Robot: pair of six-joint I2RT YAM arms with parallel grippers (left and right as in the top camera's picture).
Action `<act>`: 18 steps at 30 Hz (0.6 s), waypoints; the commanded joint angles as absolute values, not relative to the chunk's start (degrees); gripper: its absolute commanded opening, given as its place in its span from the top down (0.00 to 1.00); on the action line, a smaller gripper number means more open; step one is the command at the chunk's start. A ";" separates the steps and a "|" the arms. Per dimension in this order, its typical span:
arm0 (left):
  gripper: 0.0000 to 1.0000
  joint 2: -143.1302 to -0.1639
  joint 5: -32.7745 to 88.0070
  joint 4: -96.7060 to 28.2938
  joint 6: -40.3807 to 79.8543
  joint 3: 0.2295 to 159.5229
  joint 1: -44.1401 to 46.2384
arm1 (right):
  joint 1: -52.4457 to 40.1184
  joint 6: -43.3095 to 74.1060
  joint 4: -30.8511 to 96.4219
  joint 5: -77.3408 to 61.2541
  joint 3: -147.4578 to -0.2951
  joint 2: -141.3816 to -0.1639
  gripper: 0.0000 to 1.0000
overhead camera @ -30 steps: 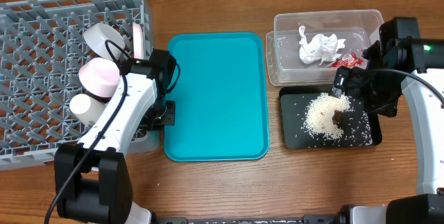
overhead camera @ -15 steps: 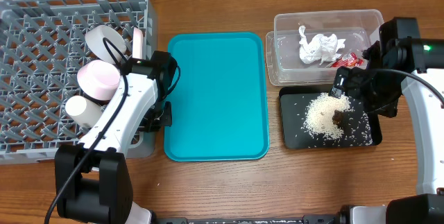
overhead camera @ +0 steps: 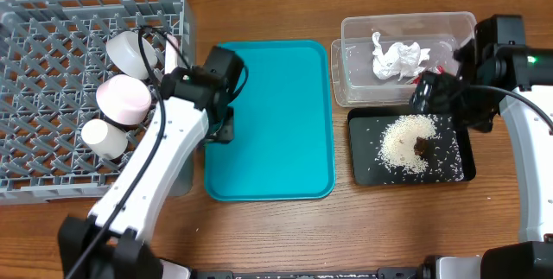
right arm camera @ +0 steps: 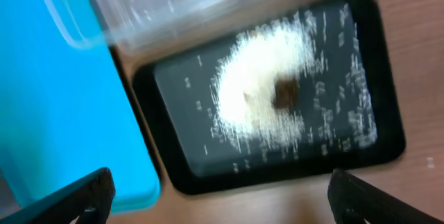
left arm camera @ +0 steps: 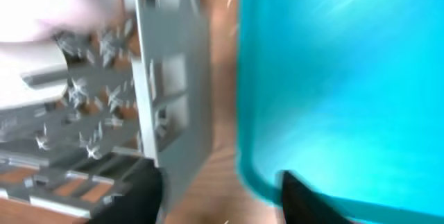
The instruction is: Sort waste into correct bins and load items into the dishwasher
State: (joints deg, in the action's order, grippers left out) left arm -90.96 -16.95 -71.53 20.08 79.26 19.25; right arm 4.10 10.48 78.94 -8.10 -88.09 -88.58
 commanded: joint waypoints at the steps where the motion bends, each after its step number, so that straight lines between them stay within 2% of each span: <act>1: 0.15 -87.83 -16.99 -69.93 20.27 83.46 19.07 | 4.19 8.88 72.53 -9.52 -88.95 -88.31 0.00; 7: 0.07 -87.39 -10.70 -69.80 14.94 90.04 11.62 | 4.21 4.40 63.66 -12.01 -88.95 -88.42 0.00; 12: 0.06 -86.65 -3.18 -73.06 14.94 91.48 0.54 | 4.21 4.45 68.99 -8.16 -88.95 -88.49 0.00; 18: 0.06 -83.92 1.13 -75.90 11.49 90.04 -8.45 | 4.21 4.73 71.64 -7.53 -88.33 -87.09 0.00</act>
State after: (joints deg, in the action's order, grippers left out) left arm -87.79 -3.81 -75.44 15.22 90.37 -5.39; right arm 4.10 5.13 71.55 -8.64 -88.09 -88.58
